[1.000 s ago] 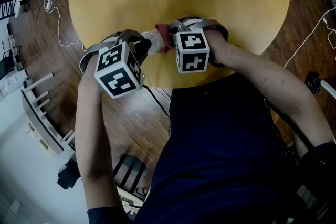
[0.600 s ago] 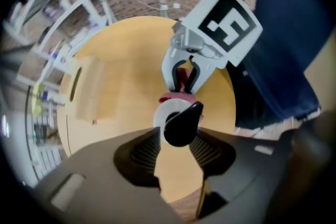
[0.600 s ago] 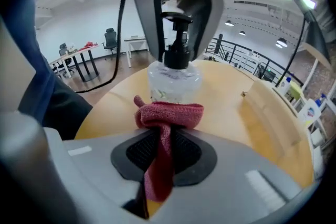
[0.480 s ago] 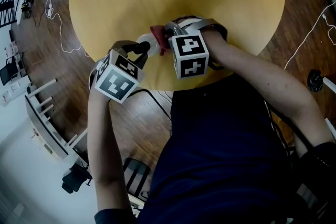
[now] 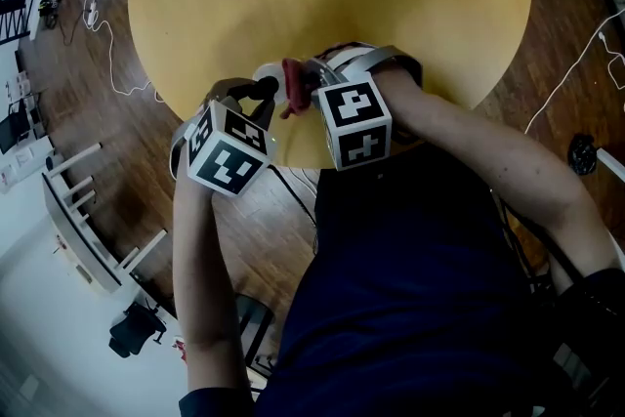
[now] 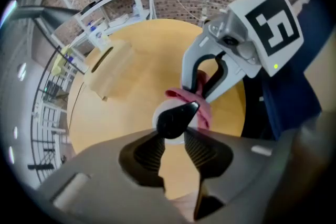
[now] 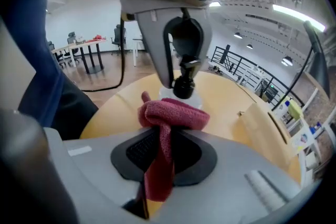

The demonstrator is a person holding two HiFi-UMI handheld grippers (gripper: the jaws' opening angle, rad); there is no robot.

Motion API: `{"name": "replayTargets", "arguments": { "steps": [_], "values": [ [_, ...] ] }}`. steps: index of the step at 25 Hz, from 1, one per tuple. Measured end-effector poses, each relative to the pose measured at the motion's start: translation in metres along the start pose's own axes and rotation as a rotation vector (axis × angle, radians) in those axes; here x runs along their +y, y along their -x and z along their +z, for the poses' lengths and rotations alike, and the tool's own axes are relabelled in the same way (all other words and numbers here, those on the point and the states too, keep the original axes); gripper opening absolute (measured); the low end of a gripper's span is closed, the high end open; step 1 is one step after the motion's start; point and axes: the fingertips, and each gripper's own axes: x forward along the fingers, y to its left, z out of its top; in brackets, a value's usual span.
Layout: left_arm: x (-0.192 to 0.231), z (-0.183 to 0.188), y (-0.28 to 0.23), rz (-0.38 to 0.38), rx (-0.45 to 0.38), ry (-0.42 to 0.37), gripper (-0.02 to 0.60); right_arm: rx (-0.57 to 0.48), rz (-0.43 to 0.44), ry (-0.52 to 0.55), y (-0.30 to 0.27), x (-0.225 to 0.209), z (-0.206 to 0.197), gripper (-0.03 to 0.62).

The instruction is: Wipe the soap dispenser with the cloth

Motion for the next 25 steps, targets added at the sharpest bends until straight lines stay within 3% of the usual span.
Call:
{"name": "replayTargets", "arguments": {
  "steps": [4, 7, 9, 11, 14, 18, 22, 25],
  "values": [
    [-0.003, 0.001, -0.002, 0.009, 0.047, -0.346, 0.110, -0.030, 0.067, -0.021, -0.003, 0.023, 0.002, 0.066],
    [0.001, -0.003, -0.002, 0.027, 0.113, -0.612, 0.074, 0.022, 0.026, -0.038, -0.002, -0.001, -0.012, 0.066],
    [0.002, -0.006, -0.003, 0.013, 0.122, -0.652, 0.066, 0.042, -0.014, -0.039, -0.001, -0.022, -0.017, 0.066],
    [0.002, -0.006, -0.003, -0.006, 0.091, -0.547, 0.067, 0.040, -0.022, -0.032, -0.002, -0.036, -0.016, 0.066],
    [0.001, -0.006, 0.000, -0.037, -0.015, -0.264, 0.091, 0.030, -0.002, -0.024, -0.006, -0.039, -0.012, 0.066],
    [-0.013, 0.001, -0.001, -0.070, -0.142, 0.103, 0.192, 0.008, 0.033, -0.055, -0.005, -0.020, -0.015, 0.066],
    [-0.007, 0.003, 0.005, -0.004, -0.172, 0.310, 0.188, -0.005, 0.059, -0.076, -0.002, 0.003, -0.010, 0.066],
    [-0.007, 0.003, 0.005, 0.013, -0.169, 0.341, 0.163, -0.046, 0.113, -0.093, -0.002, 0.024, 0.002, 0.066]
  ]
}}
